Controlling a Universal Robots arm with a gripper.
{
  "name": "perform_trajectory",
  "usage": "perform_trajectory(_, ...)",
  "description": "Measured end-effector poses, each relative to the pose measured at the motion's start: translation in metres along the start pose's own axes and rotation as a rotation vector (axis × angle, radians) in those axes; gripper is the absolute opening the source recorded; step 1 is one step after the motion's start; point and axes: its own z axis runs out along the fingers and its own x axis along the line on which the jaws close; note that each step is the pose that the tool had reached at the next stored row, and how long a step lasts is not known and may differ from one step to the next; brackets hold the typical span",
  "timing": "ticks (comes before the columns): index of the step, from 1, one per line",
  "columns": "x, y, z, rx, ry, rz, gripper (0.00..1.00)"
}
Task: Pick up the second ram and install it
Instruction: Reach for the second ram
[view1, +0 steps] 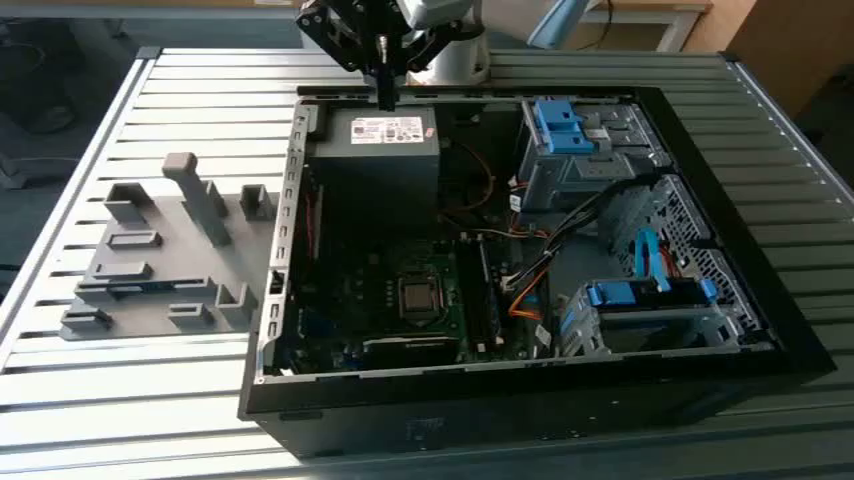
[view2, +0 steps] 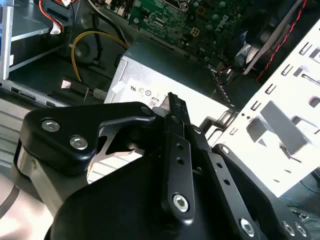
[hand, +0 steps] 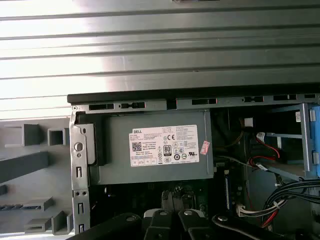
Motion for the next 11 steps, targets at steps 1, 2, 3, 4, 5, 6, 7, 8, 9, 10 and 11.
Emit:
perform_trajectory(1,0.0000,0.0000,0.0000,0.0000,0.0000,0.000,0.11)
perform_trajectory(2,0.0000,0.0000,0.0000,0.0000,0.0000,0.000,0.11)
perform_trajectory(3,0.0015,-0.0001,0.0000,0.0000,0.0000,0.000,0.11)
perform_trajectory(4,0.0016,-0.0001,0.0000,0.0000,0.0000,0.000,0.11)
perform_trajectory(5,0.0018,-0.0001,0.0000,0.0000,0.0000,0.000,0.11)
perform_trajectory(6,0.0020,-0.0001,-0.0001,0.0000,0.0000,0.000,0.11)
perform_trajectory(7,0.0022,-0.0002,-0.0001,0.0000,0.0000,0.000,0.11)
perform_trajectory(8,0.0025,-0.0002,-0.0001,0.0000,0.0000,0.000,0.11)
perform_trajectory(9,0.0027,-0.0002,-0.0001,0.0000,0.0000,0.000,0.11)
perform_trajectory(10,0.0029,-0.0002,-0.0001,0.0000,0.0001,0.000,0.11)
perform_trajectory(11,0.0031,-0.0002,-0.0001,0.0000,0.0000,0.000,0.11)
